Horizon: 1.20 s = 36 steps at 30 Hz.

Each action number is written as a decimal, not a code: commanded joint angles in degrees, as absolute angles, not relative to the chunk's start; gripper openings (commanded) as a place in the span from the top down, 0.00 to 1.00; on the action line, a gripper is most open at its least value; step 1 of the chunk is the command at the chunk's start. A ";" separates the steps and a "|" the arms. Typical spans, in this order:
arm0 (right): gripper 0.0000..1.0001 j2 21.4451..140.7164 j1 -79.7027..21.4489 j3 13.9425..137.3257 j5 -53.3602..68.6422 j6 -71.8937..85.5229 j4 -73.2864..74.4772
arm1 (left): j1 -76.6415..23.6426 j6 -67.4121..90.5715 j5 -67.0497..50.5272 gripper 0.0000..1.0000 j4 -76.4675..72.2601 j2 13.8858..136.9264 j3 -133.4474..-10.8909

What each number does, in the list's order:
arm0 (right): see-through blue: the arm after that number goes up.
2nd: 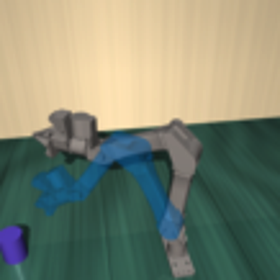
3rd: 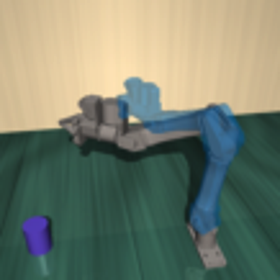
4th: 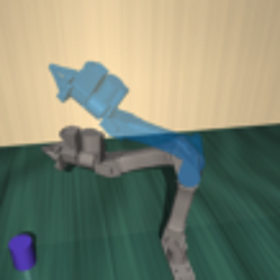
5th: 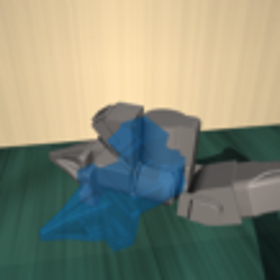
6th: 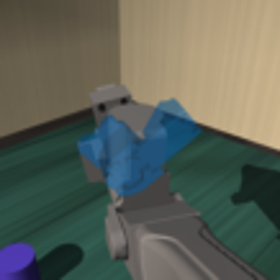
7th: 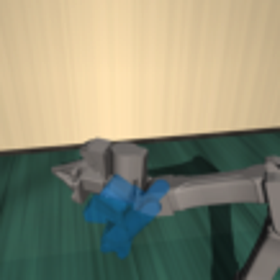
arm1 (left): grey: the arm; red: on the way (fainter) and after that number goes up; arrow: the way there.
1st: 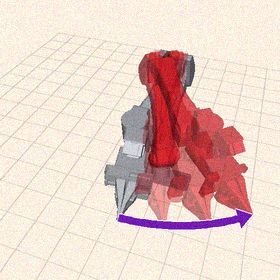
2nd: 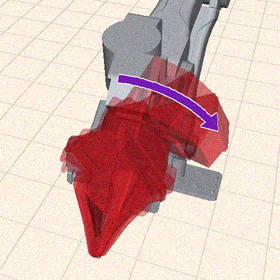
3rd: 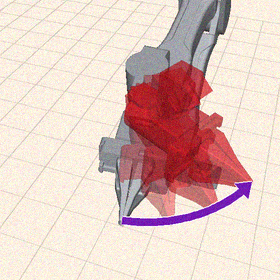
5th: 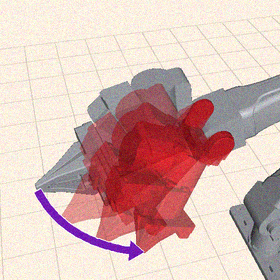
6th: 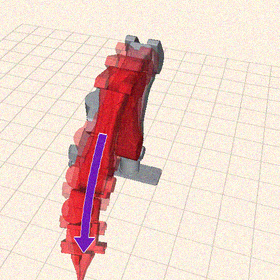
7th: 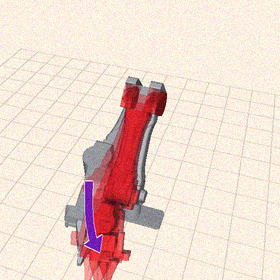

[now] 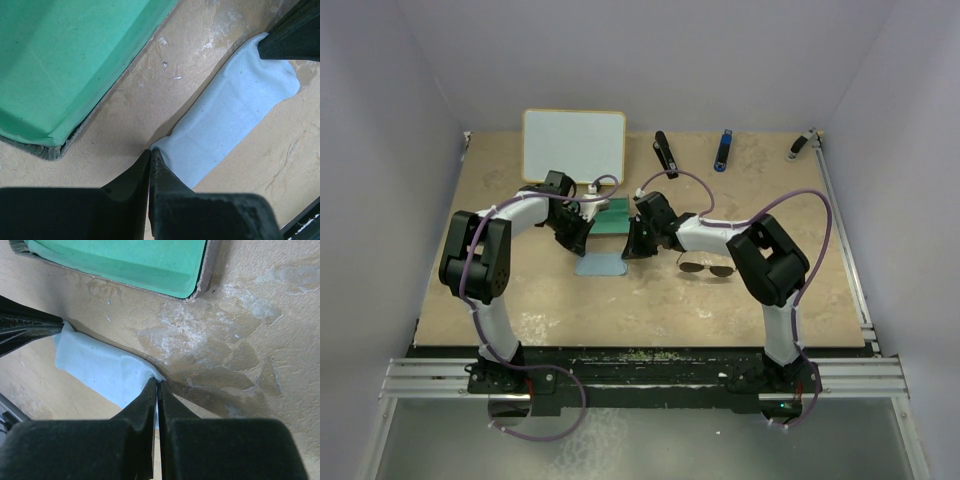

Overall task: Organize the sunglasses
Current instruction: Pick up the glasses cleaning cloth from the center of the board.

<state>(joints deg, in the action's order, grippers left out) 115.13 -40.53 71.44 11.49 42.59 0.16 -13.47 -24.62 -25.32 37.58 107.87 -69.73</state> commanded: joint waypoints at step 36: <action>0.54 113.69 -41.06 73.40 5.46 39.87 1.40 | -13.44 -22.76 -23.64 0.96 41.11 106.17 -73.12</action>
